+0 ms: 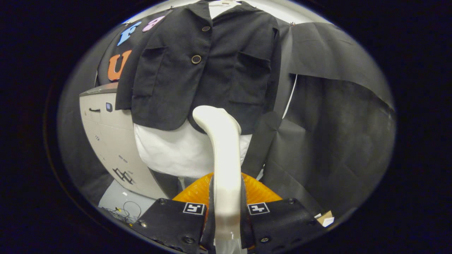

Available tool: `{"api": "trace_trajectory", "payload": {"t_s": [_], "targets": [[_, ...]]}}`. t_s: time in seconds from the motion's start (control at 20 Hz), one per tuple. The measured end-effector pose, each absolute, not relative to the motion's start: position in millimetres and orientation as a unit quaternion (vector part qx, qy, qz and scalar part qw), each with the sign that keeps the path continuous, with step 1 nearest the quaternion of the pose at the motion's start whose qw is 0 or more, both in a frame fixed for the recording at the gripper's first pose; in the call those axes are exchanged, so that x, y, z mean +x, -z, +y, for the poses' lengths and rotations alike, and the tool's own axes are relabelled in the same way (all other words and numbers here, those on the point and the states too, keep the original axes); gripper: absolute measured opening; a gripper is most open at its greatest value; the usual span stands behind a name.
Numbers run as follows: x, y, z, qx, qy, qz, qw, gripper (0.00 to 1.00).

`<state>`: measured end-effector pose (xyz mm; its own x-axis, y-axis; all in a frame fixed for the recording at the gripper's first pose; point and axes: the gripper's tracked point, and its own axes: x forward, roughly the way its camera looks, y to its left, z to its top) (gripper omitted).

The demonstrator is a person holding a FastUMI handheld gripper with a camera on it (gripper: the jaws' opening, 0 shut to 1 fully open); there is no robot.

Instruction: Iron the clothes twice with a garment steamer, once on the left side and once on the right side.

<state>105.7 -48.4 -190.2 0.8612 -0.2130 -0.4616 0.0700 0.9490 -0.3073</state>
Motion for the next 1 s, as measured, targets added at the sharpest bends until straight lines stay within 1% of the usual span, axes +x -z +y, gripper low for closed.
{"api": "trace_trajectory", "payload": {"t_s": [0.2, 0.55, 0.75, 1.0], "targets": [[96, 187, -45, -0.129, 0.089, 0.256, 0.954, 0.31], [66, 138, -30, -0.115, 0.106, 0.213, 0.965, 0.31], [45, 115, -27, -0.106, 0.121, 0.203, 0.966, 0.31], [25, 81, -19, -0.098, 0.120, 0.184, 0.971, 0.31]]}}
